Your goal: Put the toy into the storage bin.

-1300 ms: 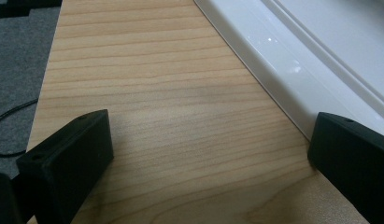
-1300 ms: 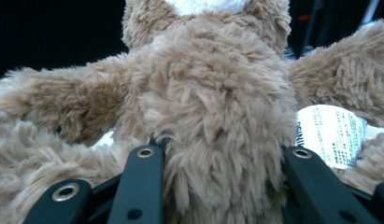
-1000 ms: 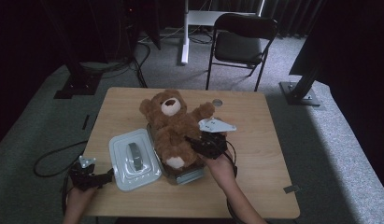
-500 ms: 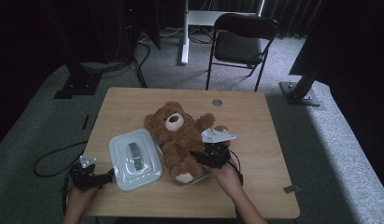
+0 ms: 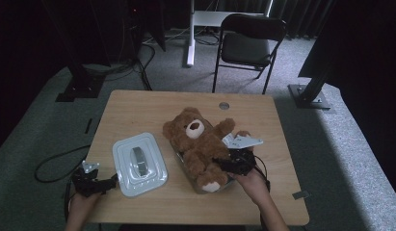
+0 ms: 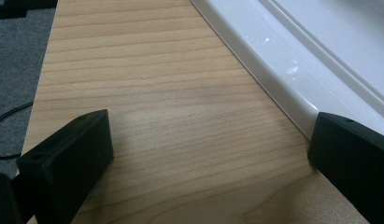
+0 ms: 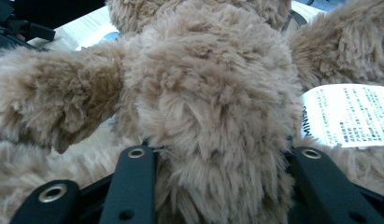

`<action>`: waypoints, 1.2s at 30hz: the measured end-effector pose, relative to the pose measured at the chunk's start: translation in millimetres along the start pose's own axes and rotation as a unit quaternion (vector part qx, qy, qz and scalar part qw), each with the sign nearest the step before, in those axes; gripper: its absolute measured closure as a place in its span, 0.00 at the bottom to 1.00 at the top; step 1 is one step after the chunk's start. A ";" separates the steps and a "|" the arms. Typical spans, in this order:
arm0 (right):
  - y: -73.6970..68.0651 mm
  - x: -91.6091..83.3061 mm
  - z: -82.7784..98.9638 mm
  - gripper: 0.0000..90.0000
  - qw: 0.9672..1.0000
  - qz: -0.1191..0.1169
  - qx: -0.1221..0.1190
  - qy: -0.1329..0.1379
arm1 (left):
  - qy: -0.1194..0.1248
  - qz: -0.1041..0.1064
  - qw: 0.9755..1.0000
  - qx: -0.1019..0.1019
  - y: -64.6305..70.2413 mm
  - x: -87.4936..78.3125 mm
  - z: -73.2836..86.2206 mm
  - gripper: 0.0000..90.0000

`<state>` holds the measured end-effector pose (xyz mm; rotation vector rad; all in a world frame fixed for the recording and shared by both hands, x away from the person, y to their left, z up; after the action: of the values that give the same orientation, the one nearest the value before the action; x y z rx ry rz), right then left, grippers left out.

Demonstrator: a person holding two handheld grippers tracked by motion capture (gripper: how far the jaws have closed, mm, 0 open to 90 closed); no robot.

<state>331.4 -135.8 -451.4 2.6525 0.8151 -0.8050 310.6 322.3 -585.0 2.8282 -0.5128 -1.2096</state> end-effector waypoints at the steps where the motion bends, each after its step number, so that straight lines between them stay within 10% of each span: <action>1: 1.2 -0.6 0.8 0.63 1.000 0.000 0.002 0.002 | 0.000 0.000 1.000 0.000 0.0 0.1 0.0 0.01; 10: -0.4 -6.9 -6.0 0.31 0.999 -0.030 0.021 0.013 | 0.000 0.000 1.000 0.001 0.1 0.2 -0.1 0.01; 26: 9.6 -32.3 -63.2 0.23 0.992 -0.019 0.069 0.099 | -0.001 0.000 1.000 0.001 0.1 0.0 -0.2 0.01; 36: -2.1 -21.9 -96.2 0.19 0.992 -0.035 0.064 0.107 | -0.001 0.001 1.000 0.002 0.0 0.1 -0.3 0.01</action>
<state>356.8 -106.8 -360.5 2.8746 0.9426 -0.6149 310.9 322.2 -584.9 2.8295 -0.5181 -1.2141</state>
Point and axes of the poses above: each handheld gripper's, and its own axes: x roughly forward along the jaws, z roughly out of its underside, y roughly to its right, the point moved 4 cm from there along x, roughly forward along the jaws, and after that the axes turned 13 degrees about z, right-handed, at the moved point
